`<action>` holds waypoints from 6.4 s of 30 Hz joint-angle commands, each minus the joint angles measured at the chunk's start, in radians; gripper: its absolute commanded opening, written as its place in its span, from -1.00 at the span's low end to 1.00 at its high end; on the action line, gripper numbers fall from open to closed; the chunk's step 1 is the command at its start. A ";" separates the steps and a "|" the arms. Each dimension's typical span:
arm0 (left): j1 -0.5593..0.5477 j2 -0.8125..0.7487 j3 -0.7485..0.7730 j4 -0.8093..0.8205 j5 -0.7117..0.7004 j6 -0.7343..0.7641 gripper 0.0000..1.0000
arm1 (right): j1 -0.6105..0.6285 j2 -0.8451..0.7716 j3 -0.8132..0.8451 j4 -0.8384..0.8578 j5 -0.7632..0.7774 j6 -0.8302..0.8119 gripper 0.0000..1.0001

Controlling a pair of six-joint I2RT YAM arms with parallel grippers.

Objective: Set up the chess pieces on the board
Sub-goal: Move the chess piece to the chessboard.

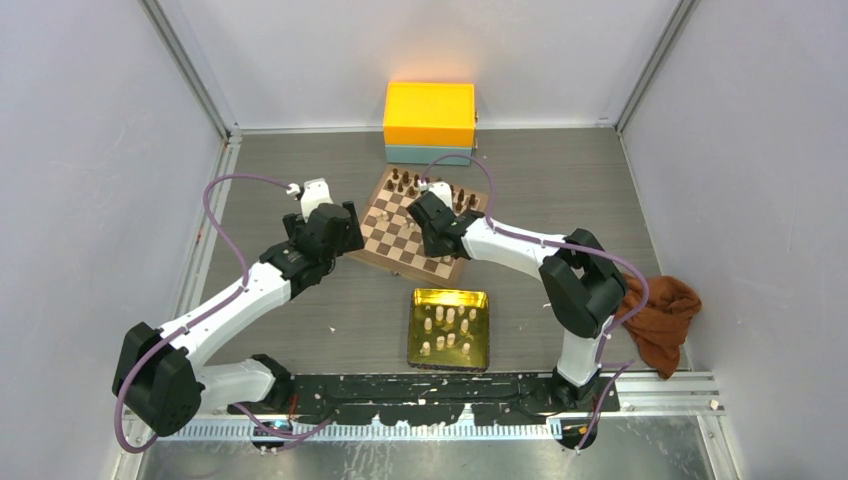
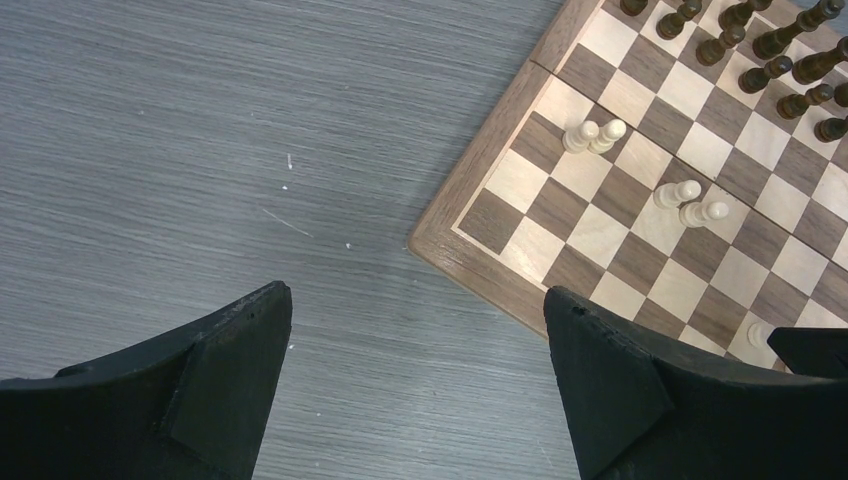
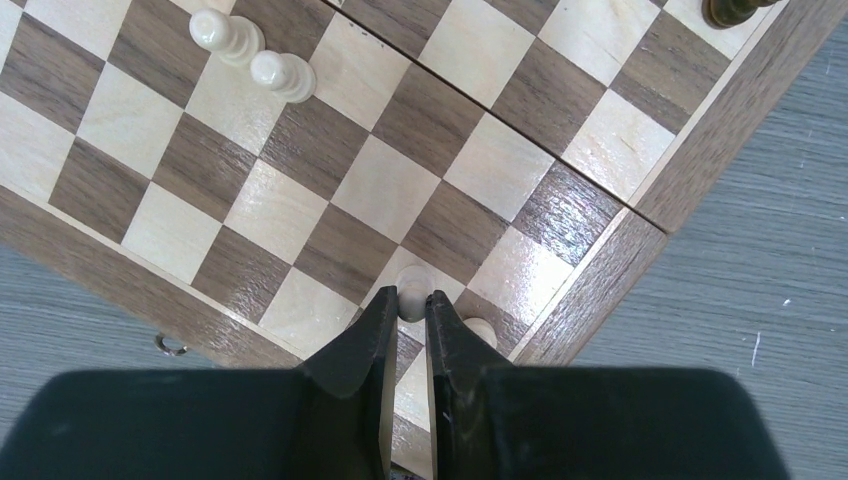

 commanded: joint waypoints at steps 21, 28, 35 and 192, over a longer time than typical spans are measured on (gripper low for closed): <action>0.006 -0.018 -0.005 0.045 -0.002 -0.025 0.93 | 0.018 -0.068 -0.004 -0.021 0.010 0.010 -0.97; 0.005 -0.017 -0.006 0.046 -0.002 -0.026 0.93 | 0.019 -0.067 -0.007 -0.022 0.008 0.010 -0.97; 0.005 -0.018 -0.009 0.045 -0.002 -0.026 0.93 | 0.020 -0.058 -0.008 -0.019 -0.001 0.008 -0.66; 0.049 -0.012 -0.020 0.058 0.059 -0.044 0.93 | -0.043 -0.011 0.015 0.116 -0.284 -0.305 -0.82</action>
